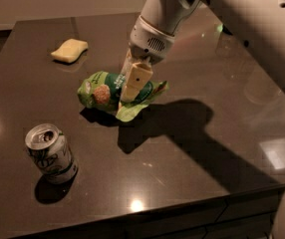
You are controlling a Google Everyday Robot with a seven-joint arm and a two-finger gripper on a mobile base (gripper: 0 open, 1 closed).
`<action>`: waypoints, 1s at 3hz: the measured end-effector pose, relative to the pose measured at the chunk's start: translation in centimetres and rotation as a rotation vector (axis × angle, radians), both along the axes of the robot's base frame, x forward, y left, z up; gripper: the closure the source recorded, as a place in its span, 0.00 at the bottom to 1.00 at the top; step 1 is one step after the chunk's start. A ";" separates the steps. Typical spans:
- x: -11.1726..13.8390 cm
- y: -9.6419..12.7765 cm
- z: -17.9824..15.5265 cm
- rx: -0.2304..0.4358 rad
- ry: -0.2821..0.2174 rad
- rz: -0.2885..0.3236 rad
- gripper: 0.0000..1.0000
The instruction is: Move green rice chip bag near 7up can
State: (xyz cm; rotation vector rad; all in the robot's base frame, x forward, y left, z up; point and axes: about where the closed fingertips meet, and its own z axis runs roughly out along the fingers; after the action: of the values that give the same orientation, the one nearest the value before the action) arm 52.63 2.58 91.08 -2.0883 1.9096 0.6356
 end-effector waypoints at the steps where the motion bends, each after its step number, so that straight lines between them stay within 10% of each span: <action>1: -1.5 0.4 0.9 0.016 0.021 0.005 1.00; 3: -5.1 1.1 1.8 0.036 0.067 0.018 1.00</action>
Offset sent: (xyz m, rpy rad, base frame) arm -0.0694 -0.0037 0.0249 0.0072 0.1275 0.0461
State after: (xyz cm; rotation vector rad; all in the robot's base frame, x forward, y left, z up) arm 47.54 3.65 92.91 -2.0895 1.9020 0.7479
